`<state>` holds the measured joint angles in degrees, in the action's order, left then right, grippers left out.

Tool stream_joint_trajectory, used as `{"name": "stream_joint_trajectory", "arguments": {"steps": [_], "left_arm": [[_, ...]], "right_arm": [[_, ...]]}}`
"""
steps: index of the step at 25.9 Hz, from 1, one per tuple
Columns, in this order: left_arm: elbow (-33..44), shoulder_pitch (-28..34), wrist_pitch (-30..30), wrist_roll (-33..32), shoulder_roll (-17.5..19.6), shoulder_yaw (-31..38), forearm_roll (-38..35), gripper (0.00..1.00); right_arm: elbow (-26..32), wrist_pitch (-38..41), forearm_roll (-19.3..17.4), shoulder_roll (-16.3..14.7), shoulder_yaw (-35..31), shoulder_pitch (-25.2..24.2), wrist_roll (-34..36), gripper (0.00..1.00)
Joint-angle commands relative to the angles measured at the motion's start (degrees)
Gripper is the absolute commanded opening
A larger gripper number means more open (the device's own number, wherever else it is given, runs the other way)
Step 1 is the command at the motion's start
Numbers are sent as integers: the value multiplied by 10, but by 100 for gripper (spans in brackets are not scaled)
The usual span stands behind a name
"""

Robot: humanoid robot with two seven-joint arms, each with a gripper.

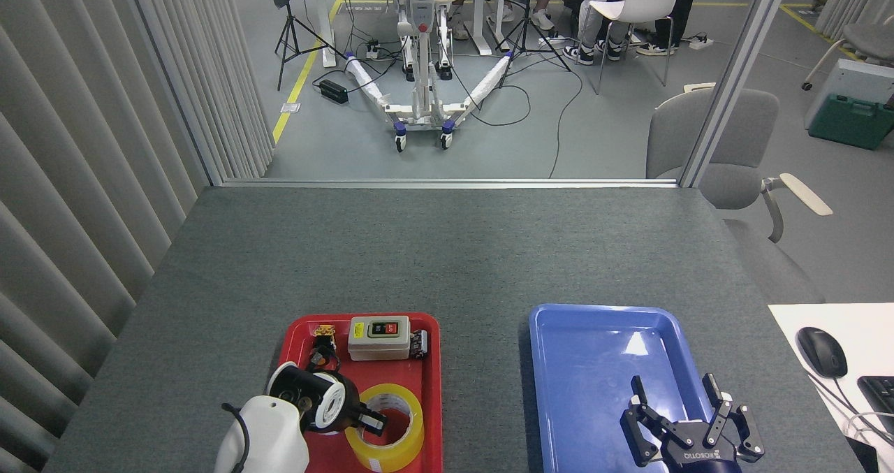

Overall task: Place and move tape with both arms
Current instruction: 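Lift the tape roll and carry it toward the blue tray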

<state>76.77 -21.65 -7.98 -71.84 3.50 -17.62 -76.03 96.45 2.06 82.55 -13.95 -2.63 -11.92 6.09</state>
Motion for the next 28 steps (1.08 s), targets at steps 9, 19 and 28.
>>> {"name": "stream_joint_trajectory", "arguments": {"steps": [9,19,28], "left_arm": [[-20,-40,-336,92,-30,15,327,0],[-95,-66,-370,101,-41,-10,524,0],[-98,-64,-370,100,-62,-28,524,0]], "right_arm": [[-1,3,-20,-20,-1,-8,2,100],[-2,345,-78,-73,-51,-24,88,100],[5,429,-124,-100,-56,-38,117,100]]}}
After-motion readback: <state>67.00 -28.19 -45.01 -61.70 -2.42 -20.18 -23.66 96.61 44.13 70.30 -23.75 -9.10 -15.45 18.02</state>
